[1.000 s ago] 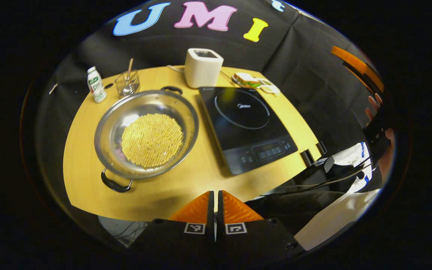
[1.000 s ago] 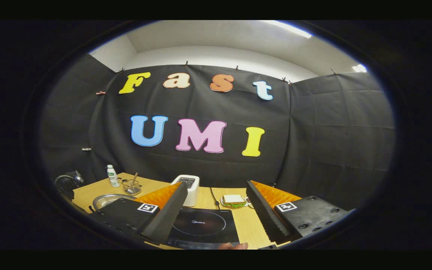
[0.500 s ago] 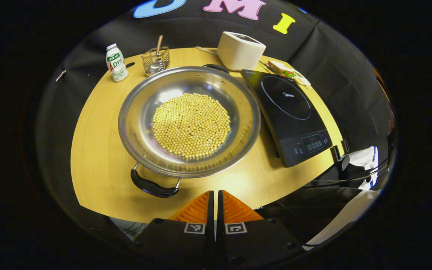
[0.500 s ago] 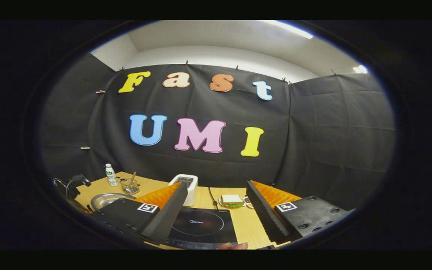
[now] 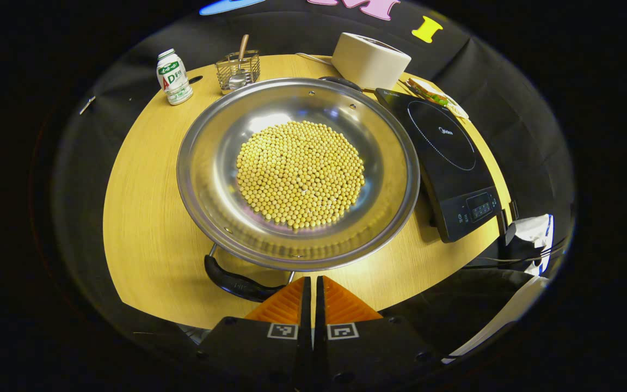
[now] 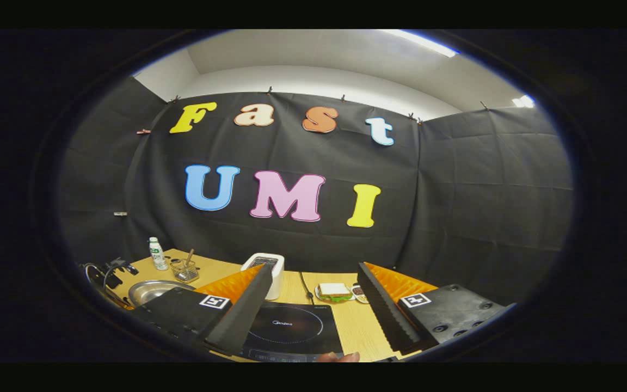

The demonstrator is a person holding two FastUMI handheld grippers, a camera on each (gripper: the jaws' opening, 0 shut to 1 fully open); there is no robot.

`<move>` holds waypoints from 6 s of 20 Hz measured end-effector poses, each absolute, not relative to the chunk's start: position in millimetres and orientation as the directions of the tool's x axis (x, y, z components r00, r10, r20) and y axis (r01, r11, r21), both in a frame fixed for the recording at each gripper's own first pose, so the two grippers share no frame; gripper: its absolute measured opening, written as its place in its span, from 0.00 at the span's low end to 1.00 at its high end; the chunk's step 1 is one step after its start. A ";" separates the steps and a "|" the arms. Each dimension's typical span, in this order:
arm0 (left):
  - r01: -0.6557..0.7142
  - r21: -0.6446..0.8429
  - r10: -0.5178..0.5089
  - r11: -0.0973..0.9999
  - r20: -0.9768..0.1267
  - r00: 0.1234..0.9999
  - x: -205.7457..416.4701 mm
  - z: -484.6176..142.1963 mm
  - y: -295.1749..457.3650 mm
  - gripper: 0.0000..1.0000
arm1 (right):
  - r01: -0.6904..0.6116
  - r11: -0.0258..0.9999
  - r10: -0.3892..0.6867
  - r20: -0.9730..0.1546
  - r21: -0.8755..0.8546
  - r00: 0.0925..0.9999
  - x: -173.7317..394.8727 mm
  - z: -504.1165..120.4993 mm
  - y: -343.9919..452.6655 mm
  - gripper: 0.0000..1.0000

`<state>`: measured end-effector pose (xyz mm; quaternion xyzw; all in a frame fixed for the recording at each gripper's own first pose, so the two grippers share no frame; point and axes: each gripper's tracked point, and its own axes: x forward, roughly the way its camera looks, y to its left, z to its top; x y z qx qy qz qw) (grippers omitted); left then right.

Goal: First push the handle of the pot to place it horizontally, then grasp the pot with both hands and set it on the induction cooktop.

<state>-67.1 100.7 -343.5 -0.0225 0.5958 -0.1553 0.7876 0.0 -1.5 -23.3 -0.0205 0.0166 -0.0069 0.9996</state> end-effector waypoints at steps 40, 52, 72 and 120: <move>-0.174 -0.125 -0.045 0.977 -0.915 0.402 80.9 -379.8 278.3 0.05 | 0.030 0.994 -0.041 -0.107 -0.103 0.993 11.2 -47.4 8.1 0.98; -0.258 -0.078 0.123 0.963 -0.726 0.677 67.5 -313.3 309.7 0.05 | -0.068 0.995 0.055 -0.176 -0.070 0.983 34.2 -72.9 48.5 0.98; 0.002 -0.092 -0.063 0.996 -0.659 0.750 120.1 -315.4 264.9 0.96 | -0.287 0.938 0.345 -0.535 0.192 0.771 91.3 -230.1 236.7 0.99; 0.011 -0.152 -0.119 0.988 -0.728 0.676 117.0 -284.4 150.1 0.59 | -0.167 0.962 0.274 -0.815 0.218 0.510 96.8 -293.8 162.3 0.53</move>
